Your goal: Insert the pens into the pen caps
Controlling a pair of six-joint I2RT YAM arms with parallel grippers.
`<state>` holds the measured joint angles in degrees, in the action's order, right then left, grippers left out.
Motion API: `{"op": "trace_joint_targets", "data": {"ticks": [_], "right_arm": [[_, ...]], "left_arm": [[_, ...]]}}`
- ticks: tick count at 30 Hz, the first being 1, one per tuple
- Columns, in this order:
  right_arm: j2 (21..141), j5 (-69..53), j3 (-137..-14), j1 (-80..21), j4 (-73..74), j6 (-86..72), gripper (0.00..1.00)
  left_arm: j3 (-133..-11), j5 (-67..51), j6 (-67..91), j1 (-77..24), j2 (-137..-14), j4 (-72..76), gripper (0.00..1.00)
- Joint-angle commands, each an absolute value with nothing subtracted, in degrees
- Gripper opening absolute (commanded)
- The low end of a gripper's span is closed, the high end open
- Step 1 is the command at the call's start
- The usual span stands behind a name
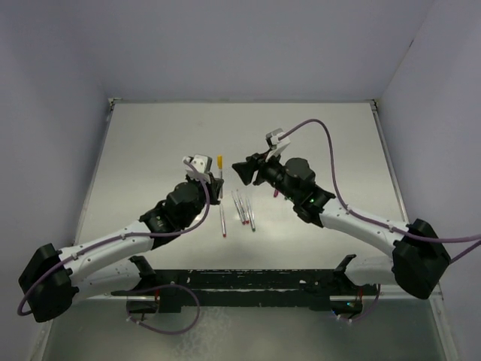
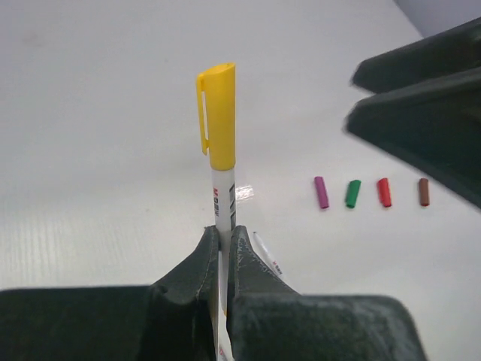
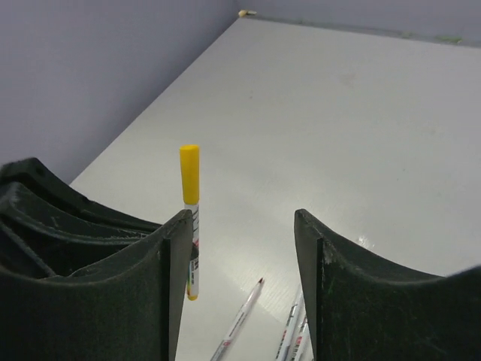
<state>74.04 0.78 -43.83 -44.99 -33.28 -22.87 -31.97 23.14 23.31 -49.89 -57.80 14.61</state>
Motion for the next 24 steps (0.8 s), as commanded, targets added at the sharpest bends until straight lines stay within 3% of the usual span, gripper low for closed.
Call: {"op": "trace_joint_targets", "data": {"ticks": [1, 4, 10, 15, 24], "right_arm": [[68.3, 8.7, -43.4, -44.9, -34.1, -19.8, 0.6], [65.9, 11.6, -41.7, -44.9, -34.1, -18.8, 0.6], [64.3, 20.2, -41.5, -44.9, -27.4, -18.5, 0.61], [63.8, 28.1, -41.0, -43.9, -22.9, -22.1, 0.73], [63.2, 26.9, -38.0, -39.0, -20.1, -27.1, 0.72]], "left_arm": [[-32.1, 30.5, 26.4, -49.4, -59.4, 9.1, 0.0], [-33.8, 31.3, 28.8, -47.1, -62.3, 4.7, 0.0], [-37.3, 20.8, 32.2, -35.7, -70.2, -0.3, 0.0], [-44.4, 21.6, 31.9, -34.3, -77.6, -7.6, 0.0], [-51.5, 20.0, 32.3, -30.6, -87.6, -11.5, 0.0]]}}
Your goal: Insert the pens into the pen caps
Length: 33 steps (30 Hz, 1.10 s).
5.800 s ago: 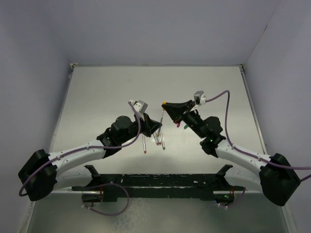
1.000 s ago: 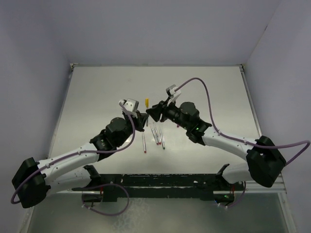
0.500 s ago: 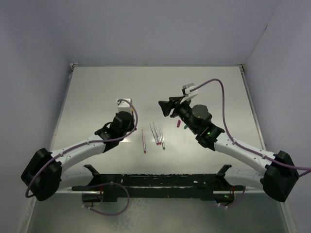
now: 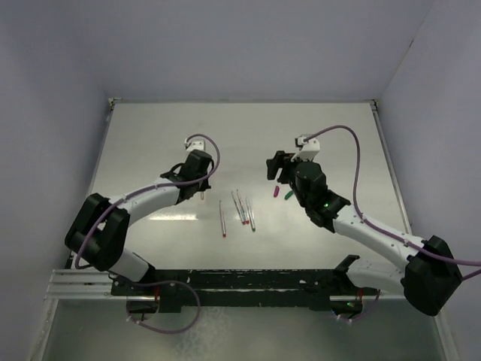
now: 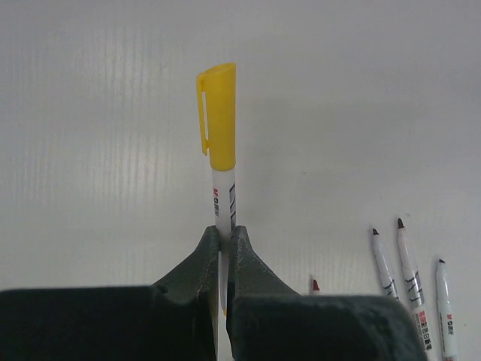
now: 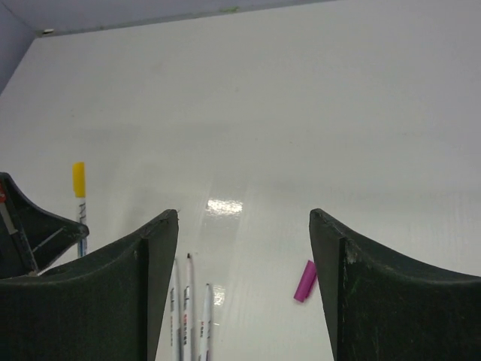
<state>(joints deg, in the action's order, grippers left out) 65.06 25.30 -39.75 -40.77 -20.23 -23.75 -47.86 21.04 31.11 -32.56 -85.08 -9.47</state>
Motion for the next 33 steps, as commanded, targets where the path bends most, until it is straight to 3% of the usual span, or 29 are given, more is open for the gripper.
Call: {"op": "trace_joint_targets", "data": {"ticks": [1, 15, 18, 21, 25, 28, 33], "right_arm": [[62.9, 26.8, -37.5, -38.5, -20.1, -27.6, 0.71], [59.9, 27.2, -34.1, -36.2, -19.7, -28.2, 0.68], [59.9, 26.9, -33.7, -36.3, -19.9, -28.1, 0.68], [59.9, 26.4, -33.3, -36.3, -20.4, -28.0, 0.68], [60.4, 25.7, -33.3, -36.2, -20.9, -27.9, 0.67], [60.5, 25.5, -33.5, -36.2, -21.1, -27.9, 0.66], [60.4, 25.7, -33.7, -36.3, -21.0, -27.5, 0.65]], "left_arm": [[-52.1, 20.0, 32.2, -30.2, -88.3, -11.6, 0.0], [-57.7, 20.7, 31.4, -27.0, -100.7, -12.6, 0.02], [-57.7, 20.7, 31.9, -27.0, -101.8, -12.3, 0.12], [-58.0, 20.4, 32.0, -27.0, -102.6, -12.4, 0.33], [-58.2, 20.4, 32.1, -27.0, -102.7, -12.6, 0.48], [-58.6, 20.9, 32.5, -27.0, -102.0, -13.5, 0.67], [-58.4, 21.1, 32.6, -27.0, -97.3, -15.4, 0.71]]}}
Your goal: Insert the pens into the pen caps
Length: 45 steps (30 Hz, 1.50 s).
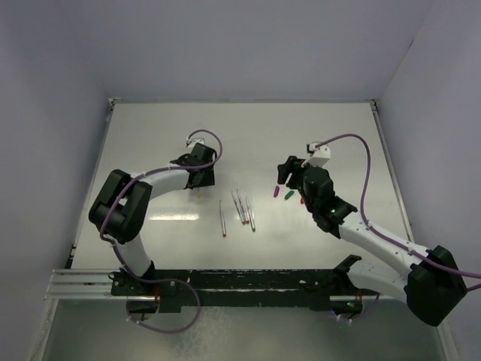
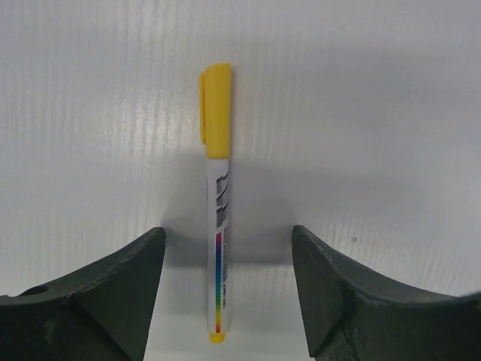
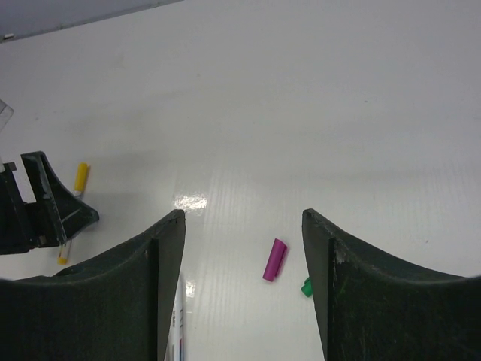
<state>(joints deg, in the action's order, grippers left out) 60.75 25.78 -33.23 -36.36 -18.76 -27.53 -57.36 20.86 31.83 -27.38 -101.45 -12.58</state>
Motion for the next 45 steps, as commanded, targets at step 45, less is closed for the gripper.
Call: {"op": "trace_joint_targets", "data": {"ticks": [45], "right_arm": [[61.3, 31.1, -30.7, -34.7, -14.5, -36.8, 0.51]], "left_arm": [[-49.8, 23.4, 49.7, -55.3, -87.2, -22.4, 0.65]]}}
